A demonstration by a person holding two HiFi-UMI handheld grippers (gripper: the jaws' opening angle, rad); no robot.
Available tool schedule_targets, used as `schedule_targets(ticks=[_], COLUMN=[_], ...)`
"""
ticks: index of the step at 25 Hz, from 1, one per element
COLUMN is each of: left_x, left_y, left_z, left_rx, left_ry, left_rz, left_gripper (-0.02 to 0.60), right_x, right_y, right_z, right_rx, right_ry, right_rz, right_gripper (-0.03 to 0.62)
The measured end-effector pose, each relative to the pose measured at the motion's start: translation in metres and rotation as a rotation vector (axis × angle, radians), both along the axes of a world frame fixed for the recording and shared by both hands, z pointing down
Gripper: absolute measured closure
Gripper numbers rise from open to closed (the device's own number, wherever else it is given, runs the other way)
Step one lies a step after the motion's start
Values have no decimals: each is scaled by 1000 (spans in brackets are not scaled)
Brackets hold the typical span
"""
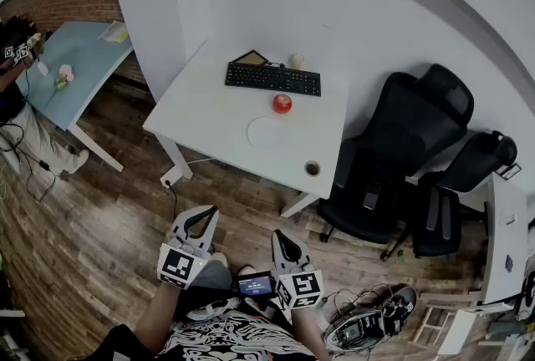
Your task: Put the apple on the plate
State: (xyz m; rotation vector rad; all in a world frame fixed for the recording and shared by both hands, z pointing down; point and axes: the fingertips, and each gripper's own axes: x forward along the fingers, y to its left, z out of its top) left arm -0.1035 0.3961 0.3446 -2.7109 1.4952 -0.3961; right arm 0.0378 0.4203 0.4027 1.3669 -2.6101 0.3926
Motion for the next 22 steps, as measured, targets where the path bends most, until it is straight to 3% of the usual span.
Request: schedule_targets(ticks=[9, 17, 22], left_x=[2, 16, 23], left_y=[12, 4, -11], left_z=[-6, 3, 2], left_rx=[4, -18, -7], left_ry=[67, 122, 105], left_rz=[-5, 15, 11], left_gripper=[569, 569, 569], right_x=[3, 25, 31], right_y=[11, 5, -9], right_z=[-16, -16, -14], right_rx=[51, 65, 64], right_ry=[28, -17, -33], right_rz=[14, 55, 61], right_gripper=[566, 566, 566])
